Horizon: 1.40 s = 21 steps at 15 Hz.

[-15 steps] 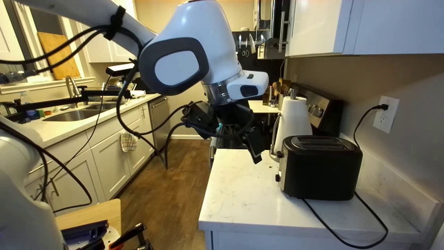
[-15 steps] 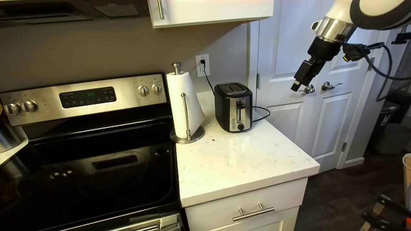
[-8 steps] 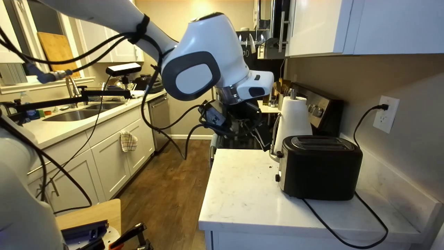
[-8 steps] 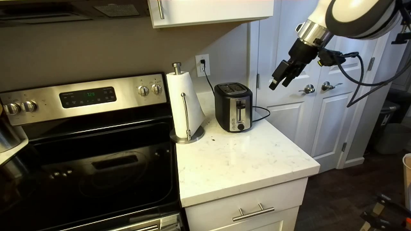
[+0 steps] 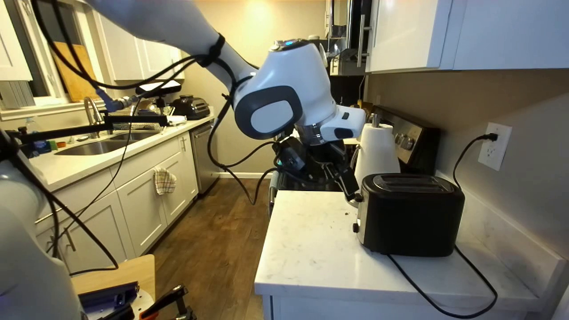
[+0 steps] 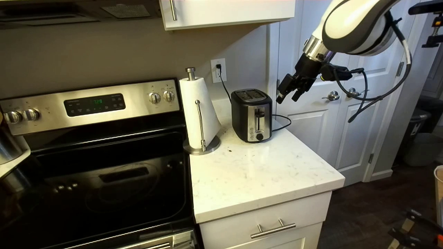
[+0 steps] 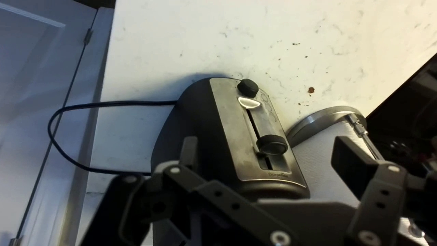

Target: Press down on the toaster lever

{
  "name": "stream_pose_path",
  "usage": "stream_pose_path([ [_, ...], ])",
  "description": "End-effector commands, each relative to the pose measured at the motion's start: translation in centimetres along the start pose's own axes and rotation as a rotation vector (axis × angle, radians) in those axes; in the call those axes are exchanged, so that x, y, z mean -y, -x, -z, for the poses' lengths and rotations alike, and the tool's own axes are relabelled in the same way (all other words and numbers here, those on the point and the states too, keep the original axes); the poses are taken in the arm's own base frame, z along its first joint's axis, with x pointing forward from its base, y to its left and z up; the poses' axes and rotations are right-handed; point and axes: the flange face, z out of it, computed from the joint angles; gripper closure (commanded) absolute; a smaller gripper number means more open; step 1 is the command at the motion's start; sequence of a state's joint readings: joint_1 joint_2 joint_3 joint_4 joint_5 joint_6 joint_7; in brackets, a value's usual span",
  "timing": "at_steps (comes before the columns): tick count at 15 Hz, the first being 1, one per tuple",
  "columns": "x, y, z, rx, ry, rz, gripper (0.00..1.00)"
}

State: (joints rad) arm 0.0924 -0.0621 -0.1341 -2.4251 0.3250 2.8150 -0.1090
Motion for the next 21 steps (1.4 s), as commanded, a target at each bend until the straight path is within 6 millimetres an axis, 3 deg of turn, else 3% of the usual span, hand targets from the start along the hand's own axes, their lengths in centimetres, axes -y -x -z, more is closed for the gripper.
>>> stream_pose_path([
  [1,0.1,-1.6,-2.0,0.001,0.002,-0.059,0.00],
  [6,0.7,-3.7,-3.5,0.023,0.000,-0.108,0.00],
  [7,1.0,-4.2,-3.7,0.028,-0.005,-0.115,0.25],
  [8,1.2,-4.6,-3.8,0.030,-0.006,-0.119,0.27],
  [15,2.6,-7.8,-5.3,0.077,0.013,-0.267,0.74],
  [19,3.4,-8.2,-6.0,0.041,0.056,-0.344,0.98],
  [21,3.8,-7.7,-6.2,0.036,0.088,-0.352,1.00],
])
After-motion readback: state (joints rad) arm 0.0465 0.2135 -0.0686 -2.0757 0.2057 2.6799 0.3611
